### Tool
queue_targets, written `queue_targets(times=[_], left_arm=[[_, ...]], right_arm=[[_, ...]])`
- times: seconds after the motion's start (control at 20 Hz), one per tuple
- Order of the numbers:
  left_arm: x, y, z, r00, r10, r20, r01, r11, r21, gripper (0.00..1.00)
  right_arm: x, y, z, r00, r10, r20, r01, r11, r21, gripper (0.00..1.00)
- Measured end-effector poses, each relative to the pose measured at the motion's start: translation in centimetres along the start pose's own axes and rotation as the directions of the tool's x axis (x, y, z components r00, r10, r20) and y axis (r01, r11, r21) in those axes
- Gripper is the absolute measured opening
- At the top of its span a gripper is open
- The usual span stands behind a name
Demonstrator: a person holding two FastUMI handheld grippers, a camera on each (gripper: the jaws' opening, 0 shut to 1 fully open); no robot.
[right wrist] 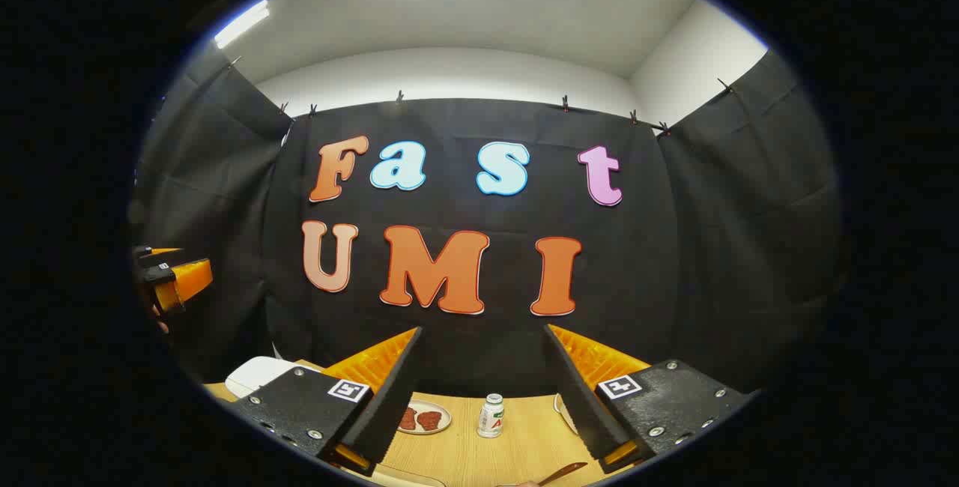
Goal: Close the left gripper, press the button to open the rice cooker; take a wooden spoon from the chopstick holder with the right hand, scoop a spoonful of rice and pour it into the rice cooker, then put the wooden spoon back into the chopstick holder.
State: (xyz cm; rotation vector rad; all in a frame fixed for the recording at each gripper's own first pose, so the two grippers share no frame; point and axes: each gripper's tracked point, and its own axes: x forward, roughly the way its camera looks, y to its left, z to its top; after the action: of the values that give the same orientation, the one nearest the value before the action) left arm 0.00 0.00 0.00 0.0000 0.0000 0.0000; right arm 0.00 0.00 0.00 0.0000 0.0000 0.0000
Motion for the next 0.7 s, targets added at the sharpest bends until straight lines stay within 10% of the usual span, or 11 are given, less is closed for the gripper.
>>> queue_targets(times=[0.7], left_arm=[[0.32,-0.9,0.17,0.999,-0.031,-0.006,0.032,0.999,0.018,0.99]], right_arm=[[-0.53,-0.89,0.32,1.0,-0.027,-0.001,0.027,1.0,0.015,0.95]])
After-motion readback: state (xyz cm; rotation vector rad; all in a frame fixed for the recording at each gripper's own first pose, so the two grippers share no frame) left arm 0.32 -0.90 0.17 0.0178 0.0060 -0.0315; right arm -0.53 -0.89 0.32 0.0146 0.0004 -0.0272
